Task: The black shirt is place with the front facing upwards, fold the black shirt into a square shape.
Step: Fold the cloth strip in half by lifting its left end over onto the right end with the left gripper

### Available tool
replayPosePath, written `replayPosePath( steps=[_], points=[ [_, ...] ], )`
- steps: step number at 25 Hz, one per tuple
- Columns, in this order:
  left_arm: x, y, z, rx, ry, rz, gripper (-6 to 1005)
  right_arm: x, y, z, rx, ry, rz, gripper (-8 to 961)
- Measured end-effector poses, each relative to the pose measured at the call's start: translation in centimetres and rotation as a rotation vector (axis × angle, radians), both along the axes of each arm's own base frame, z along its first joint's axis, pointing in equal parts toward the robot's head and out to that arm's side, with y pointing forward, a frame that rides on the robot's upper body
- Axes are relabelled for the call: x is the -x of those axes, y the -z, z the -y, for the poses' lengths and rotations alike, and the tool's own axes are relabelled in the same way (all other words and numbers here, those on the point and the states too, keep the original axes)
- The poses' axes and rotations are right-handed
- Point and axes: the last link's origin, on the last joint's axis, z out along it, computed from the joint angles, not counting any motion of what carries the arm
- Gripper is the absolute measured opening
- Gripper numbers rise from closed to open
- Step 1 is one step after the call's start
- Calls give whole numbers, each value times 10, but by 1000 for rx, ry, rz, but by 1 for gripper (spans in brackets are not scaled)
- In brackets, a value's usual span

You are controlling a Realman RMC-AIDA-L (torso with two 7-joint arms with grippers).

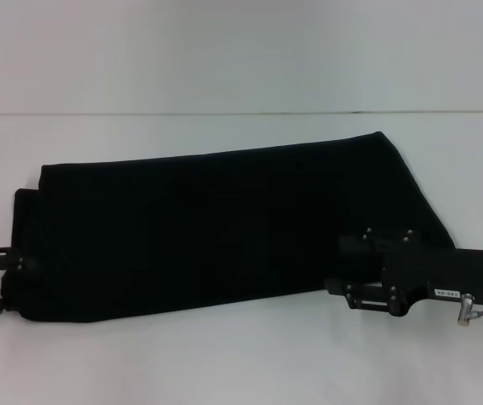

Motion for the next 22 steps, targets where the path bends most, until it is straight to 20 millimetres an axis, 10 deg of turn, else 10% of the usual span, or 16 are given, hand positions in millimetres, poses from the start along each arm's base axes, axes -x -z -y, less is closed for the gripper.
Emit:
replayPosePath(
  steps=[22],
  points=[
    [1, 2, -3, 23, 4, -46, 103, 0, 0, 2, 9, -3, -4, 714]
  ],
)
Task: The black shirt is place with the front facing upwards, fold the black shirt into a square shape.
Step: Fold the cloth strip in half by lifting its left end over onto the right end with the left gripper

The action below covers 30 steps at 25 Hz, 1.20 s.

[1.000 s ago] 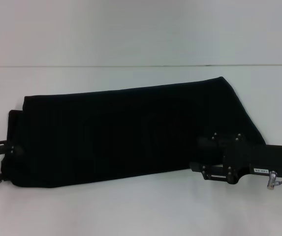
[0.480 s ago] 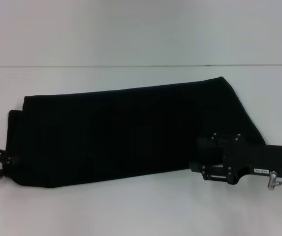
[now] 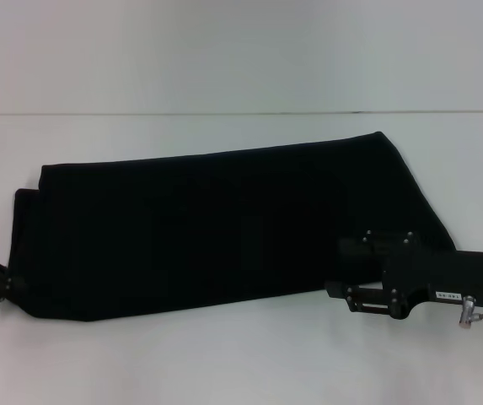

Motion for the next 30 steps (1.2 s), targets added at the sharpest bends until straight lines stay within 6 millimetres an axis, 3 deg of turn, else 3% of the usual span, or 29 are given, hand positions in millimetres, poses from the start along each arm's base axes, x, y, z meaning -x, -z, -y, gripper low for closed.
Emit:
replayPosePath(
  steps=[3, 12, 21, 25, 30],
  points=[
    [0, -7, -2, -13, 8, -17, 36, 0, 0, 0, -1, 0, 1, 714],
    [18, -52, -1, -107, -7, -115, 26, -3, -3, 1, -6, 16, -11, 715],
    [21, -68, -1, -148, 23, -155, 43, -9, -8, 4, -38, 54, -42, 715],
    [0, -70, -13, -171, 114, -91, 50, -15, -12, 5, -66, 89, -65, 714],
    [-58, -70, -48, -198, 321, 45, 59, -24, -17, 9, -99, 132, -79, 714]
  ],
)
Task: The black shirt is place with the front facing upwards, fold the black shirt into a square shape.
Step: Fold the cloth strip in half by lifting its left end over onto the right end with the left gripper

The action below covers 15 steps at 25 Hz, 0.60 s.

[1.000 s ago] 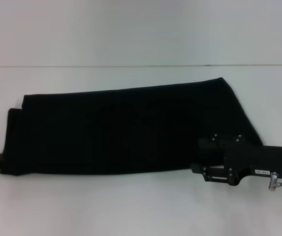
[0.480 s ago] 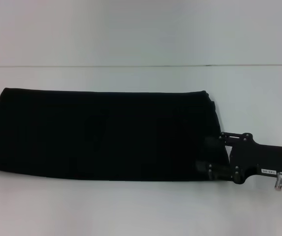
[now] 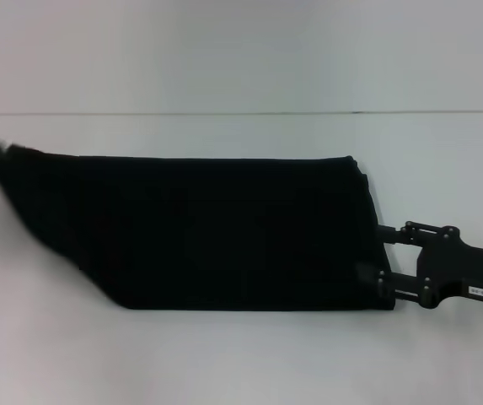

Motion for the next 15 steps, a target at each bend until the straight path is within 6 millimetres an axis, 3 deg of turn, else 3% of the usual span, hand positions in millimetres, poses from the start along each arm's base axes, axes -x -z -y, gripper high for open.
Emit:
replayPosePath(
  steps=[3, 8, 12, 15],
  points=[
    [-45, 12, -25, 30, 134, 40, 64, -5, -3, 3, -17, 22, -12, 714],
    [-141, 59, -64, 124, 373, 63, 73, -14, -7, 7, -44, 62, -23, 714],
    [-203, 116, -69, 210, 518, 62, 81, -21, -11, 12, -58, 87, -25, 715],
    [-221, 162, -57, 268, 557, 48, 86, -25, -12, 15, -62, 100, -28, 715]
  ],
)
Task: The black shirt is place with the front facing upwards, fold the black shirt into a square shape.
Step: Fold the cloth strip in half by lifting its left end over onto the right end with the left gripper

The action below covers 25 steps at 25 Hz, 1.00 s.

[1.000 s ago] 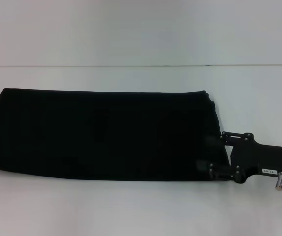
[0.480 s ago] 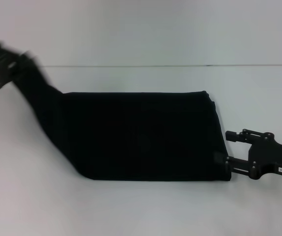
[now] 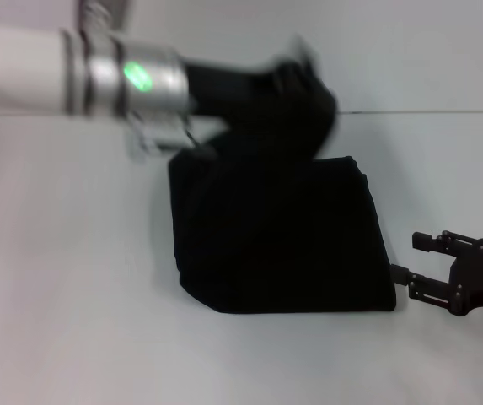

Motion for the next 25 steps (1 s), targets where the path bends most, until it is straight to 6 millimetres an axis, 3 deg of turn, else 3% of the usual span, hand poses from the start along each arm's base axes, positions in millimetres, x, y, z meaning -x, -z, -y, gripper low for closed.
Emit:
replayPosePath(
  steps=[6, 9, 20, 25],
  points=[
    [22, 86, 33, 63, -60, 23, 97, -5, 5, 8, 3, 32, -14, 715],
    [32, 103, 46, 74, -92, 47, 102, -7, 10, 6, -9, 66, -28, 715],
    [29, 99, 47, 67, -65, 76, 122, 14, 38, -29, -8, 113, -14, 715],
    [28, 98, 48, 70, -54, 80, 131, 30, 50, -55, -33, 140, 6, 714]
  ],
)
